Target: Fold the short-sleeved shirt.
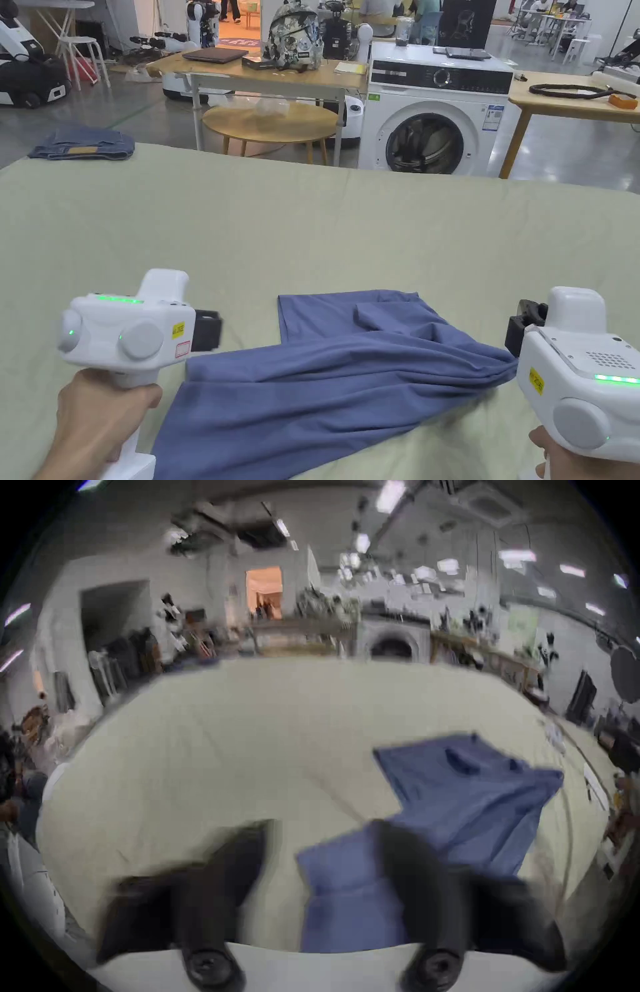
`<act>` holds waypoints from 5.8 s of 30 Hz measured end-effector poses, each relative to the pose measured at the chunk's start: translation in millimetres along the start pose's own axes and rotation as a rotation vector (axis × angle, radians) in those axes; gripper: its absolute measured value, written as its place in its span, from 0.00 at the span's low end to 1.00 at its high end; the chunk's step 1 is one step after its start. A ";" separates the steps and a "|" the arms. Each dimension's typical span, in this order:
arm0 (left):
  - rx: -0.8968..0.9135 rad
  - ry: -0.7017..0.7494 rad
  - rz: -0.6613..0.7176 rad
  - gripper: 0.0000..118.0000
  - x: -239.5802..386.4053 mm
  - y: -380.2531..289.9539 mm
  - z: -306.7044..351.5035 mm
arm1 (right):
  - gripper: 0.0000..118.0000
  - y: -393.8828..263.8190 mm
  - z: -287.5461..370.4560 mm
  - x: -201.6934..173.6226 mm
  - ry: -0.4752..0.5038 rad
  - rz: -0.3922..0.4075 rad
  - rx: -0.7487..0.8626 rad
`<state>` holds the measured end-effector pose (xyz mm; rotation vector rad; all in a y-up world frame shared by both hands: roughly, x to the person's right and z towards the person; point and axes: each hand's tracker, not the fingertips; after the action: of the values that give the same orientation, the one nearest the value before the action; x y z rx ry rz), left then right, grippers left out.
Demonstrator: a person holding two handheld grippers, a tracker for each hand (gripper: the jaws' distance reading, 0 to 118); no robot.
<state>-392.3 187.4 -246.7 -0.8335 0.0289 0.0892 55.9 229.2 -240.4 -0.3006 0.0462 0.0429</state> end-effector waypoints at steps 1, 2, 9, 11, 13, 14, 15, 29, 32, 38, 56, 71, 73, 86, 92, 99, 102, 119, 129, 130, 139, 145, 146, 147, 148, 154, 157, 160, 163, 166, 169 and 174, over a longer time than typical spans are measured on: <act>-0.030 -0.015 0.039 1.00 -3.7 -2.2 -9.6 | 0.00 -0.2 -2.3 -1.5 0.003 -0.004 -0.005; -0.005 -0.042 0.056 1.00 -6.7 -3.7 -17.0 | 0.00 -0.5 -4.6 -3.3 0.008 -0.007 -0.011; -0.164 -0.039 0.143 0.86 -36.6 0.5 -106.6 | 0.00 -11.1 -25.0 -11.8 0.030 0.025 -0.048; -0.217 -0.068 0.212 0.55 -39.3 1.9 -117.0 | 0.00 -10.6 -26.2 -12.6 0.030 0.025 -0.062; -0.267 -0.014 0.168 0.45 -27.2 -2.6 -114.4 | 0.00 -12.2 -28.9 -12.9 0.032 0.027 -0.074; -0.226 -0.010 0.107 0.45 -23.0 -2.9 -111.5 | 0.00 -13.3 -30.6 -13.2 0.031 0.031 -0.079; -0.221 -0.011 0.079 0.43 -21.2 -3.9 -109.9 | 0.00 -14.3 -31.0 -13.2 0.032 0.033 -0.082; -0.150 -0.021 0.058 0.01 -1.6 -13.8 -74.8 | 0.96 13.7 -118.7 -4.4 0.160 -0.016 -0.345; -0.150 -0.026 0.048 0.01 -8.5 -22.8 -90.2 | 1.00 25.5 -171.1 -10.9 0.231 -0.038 -0.495; -0.151 -0.066 0.110 0.01 -21.2 -24.8 -98.8 | 0.97 29.9 -271.8 -40.1 0.178 0.034 -0.649; -0.116 -0.054 0.087 0.00 -13.4 -36.3 -102.3 | 0.00 10.5 -308.8 -72.6 0.162 0.099 -0.723; 0.196 -0.113 0.126 0.00 -19.1 10.2 21.3 | 0.00 121.0 -202.0 -5.9 0.276 -0.071 -0.397; 0.272 -0.126 0.123 0.00 -22.8 29.6 43.1 | 0.00 139.8 -179.1 1.7 0.254 -0.020 -0.329; 0.491 -0.043 0.063 0.00 -33.0 138.9 155.1 | 0.00 248.0 -41.0 84.1 0.111 -0.146 -0.053; 0.562 -0.017 0.081 0.00 -37.4 184.9 187.4 | 0.00 282.2 0.9 107.4 0.031 -0.138 0.028; 0.586 0.022 0.121 0.00 -52.9 234.8 218.4 | 0.00 310.4 22.5 134.1 -0.087 -0.208 0.061; 0.589 0.001 0.143 0.00 -58.3 252.0 229.5 | 0.00 320.9 30.7 139.3 -0.094 -0.204 0.071; 0.621 0.120 0.059 0.00 -41.6 332.8 209.2 | 0.00 385.9 -14.5 110.6 -0.136 -0.067 0.193; 0.611 0.152 0.073 0.00 -44.2 397.9 142.3 | 0.00 395.0 -119.2 95.3 -0.151 -0.037 0.189; 0.604 0.153 0.065 0.00 -44.0 400.0 131.8 | 0.00 391.5 -131.0 93.2 -0.152 -0.035 0.187; 0.496 0.188 0.025 0.00 -43.4 383.3 23.6 | 0.00 321.6 -236.5 87.6 -0.164 0.010 0.068; 0.355 0.174 -0.013 0.00 -39.3 323.4 -47.0 | 0.00 229.4 -278.7 93.4 -0.149 0.020 -0.094; 0.339 0.178 -0.014 0.00 -38.3 310.1 -56.2 | 0.00 213.7 -281.6 94.7 -0.155 0.022 -0.117; 0.308 0.186 -0.035 0.00 -36.8 295.2 -66.2 | 0.00 195.4 -279.3 94.1 -0.156 0.017 -0.146; 0.296 0.184 -0.028 0.00 -36.7 279.3 -73.0 | 0.00 177.1 -276.2 94.6 -0.151 0.025 -0.164; 0.212 0.171 -0.022 0.00 -42.1 192.7 -89.7 | 0.00 95.1 -247.4 111.6 -0.131 0.014 -0.240; 0.181 0.170 -0.006 0.00 -51.7 157.2 -89.3 | 0.00 63.4 -215.7 116.3 -0.132 -0.007 -0.266; 0.148 0.182 -0.034 0.00 -54.9 118.2 -77.1 | 0.00 34.2 -185.4 123.1 -0.130 -0.010 -0.276; 0.115 0.172 0.002 0.00 -59.6 82.4 -66.5 | 0.00 14.0 -150.0 124.8 -0.124 -0.042 -0.298; 0.110 0.167 0.012 0.00 -61.6 51.2 -53.6 | 0.00 -3.6 -122.6 127.7 -0.122 -0.042 -0.304; 0.117 0.170 0.017 0.00 -64.0 25.0 -38.2 | 0.00 -18.5 -109.4 135.2 -0.117 -0.026 -0.305; 0.122 0.171 0.029 0.00 -66.7 -6.3 -10.8 | 0.00 -26.0 -67.2 133.4 -0.104 -0.024 -0.298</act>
<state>-458.0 170.7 -245.3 -0.7174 0.2058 0.0426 187.7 189.2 -303.8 -0.5965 -0.0677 0.0411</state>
